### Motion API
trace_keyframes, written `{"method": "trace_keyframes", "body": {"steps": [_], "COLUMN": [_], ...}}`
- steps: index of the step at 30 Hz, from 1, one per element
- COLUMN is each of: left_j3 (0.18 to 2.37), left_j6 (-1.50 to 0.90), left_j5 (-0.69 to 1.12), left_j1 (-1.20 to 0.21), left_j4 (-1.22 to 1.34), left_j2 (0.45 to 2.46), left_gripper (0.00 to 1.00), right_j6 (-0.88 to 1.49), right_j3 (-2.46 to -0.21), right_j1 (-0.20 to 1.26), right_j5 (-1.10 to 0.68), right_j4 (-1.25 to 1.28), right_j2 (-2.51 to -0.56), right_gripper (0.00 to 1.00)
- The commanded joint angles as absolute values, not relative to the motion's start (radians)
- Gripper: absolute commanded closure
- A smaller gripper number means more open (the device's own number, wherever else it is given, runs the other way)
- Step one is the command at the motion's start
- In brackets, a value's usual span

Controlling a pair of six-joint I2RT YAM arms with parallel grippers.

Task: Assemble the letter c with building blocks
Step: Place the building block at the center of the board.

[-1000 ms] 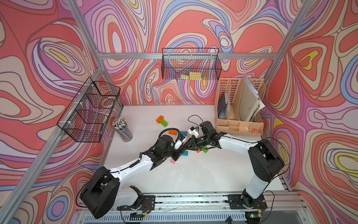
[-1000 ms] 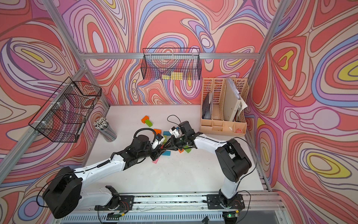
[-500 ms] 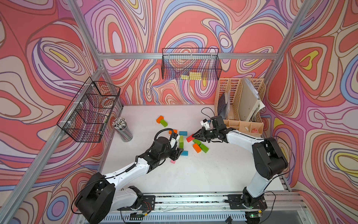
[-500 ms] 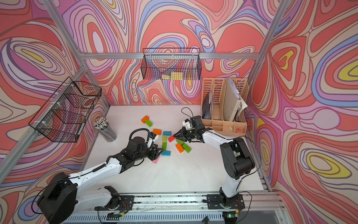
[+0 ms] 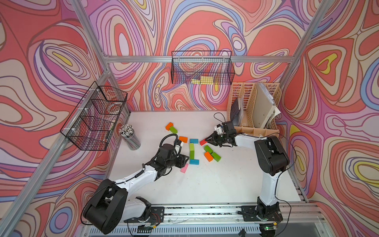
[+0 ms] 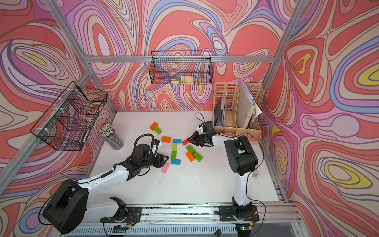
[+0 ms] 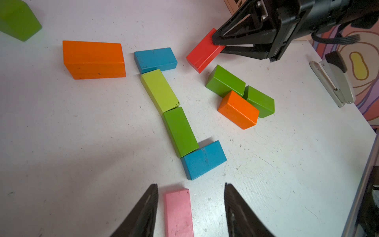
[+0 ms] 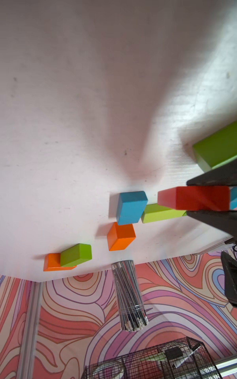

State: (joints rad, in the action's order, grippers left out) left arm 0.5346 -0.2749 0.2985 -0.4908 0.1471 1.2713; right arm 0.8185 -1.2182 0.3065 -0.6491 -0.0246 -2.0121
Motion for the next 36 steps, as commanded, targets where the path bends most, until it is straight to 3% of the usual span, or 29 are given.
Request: {"method": "trace_keyframes", "body": {"steps": [1,36], "left_j3": [0.528,0.525], "left_j6": [-0.287,-0.285], "left_j5": [0.316,0.301], "left_j1": [-0.488,-0.488], "left_j4": [0.162,0.164], "left_j2": [1.287,1.269], "left_gripper": [0.46,0.46], "right_j6": [0.842,0.838], "right_j3": [-1.248,-1.235], "right_j1": [0.298,0.298], "right_j5": [-0.609,-0.563], "right_j4": [0.037,0.078], "right_j2": [-2.047,-2.091], "right_gripper": [0.85,0.68]}}
